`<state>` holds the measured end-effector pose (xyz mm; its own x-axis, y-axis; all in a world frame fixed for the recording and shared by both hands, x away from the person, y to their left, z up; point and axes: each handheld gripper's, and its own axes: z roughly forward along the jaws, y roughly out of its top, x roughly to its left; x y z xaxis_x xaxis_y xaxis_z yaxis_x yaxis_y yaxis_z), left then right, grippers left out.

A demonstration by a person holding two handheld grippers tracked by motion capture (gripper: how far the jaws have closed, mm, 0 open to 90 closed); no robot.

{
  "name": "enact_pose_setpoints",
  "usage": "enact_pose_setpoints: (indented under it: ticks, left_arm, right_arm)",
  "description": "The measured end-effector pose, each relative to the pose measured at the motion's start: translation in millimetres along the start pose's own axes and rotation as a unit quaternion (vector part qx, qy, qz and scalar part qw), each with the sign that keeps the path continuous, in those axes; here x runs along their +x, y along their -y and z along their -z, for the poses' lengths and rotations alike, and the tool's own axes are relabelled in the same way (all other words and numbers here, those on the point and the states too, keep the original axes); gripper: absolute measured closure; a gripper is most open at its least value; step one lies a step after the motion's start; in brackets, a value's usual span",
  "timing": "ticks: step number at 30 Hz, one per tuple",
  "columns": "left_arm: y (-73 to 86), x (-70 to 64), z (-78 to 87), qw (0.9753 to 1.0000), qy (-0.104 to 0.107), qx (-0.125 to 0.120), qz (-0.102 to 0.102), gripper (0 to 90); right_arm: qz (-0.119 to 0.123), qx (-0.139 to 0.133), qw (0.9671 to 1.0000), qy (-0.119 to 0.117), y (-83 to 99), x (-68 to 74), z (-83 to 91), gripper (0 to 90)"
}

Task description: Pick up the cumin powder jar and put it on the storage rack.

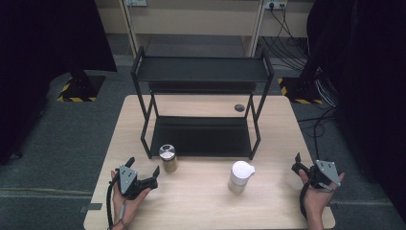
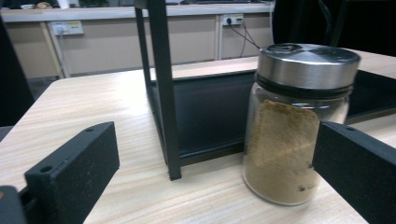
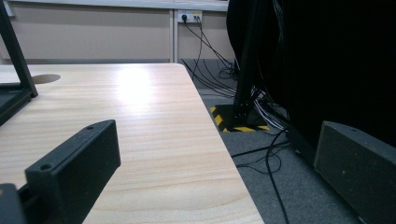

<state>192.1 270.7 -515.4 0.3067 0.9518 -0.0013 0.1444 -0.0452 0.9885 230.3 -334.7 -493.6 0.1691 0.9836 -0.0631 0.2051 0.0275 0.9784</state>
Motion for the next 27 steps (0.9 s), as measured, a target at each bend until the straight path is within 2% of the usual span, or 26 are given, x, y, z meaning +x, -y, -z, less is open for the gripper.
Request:
enact_pose_setpoints:
  ticks: [1,4,11,21,27]
  left_arm:
    - [0.0,0.0,0.0,1.0000,0.000,0.000,0.000,0.0]
    - [1.0,3.4,0.4,0.9997,0.017,-0.003,-0.014,0.0]
    - [0.1,5.1,-1.4,0.9991,0.039,-0.002,-0.016,0.1]
    - [-2.9,0.4,-10.1,0.9978,0.063,0.002,-0.020,0.2]
    - [-5.8,-3.7,-16.4,0.9974,0.067,0.007,-0.024,0.3]
  right_arm:
    - [0.001,0.000,1.0000,0.000,0.0,0.1,0.0,0.4]
    - [0.001,0.000,1.0000,0.000,0.0,0.3,0.0,0.4]
    - [0.000,0.000,1.0000,0.001,0.1,0.5,0.2,0.4]
    - [0.005,0.000,1.0000,0.001,0.0,1.0,-0.1,0.4]
    - [0.004,-0.001,1.0000,0.002,0.3,1.2,0.1,0.5]
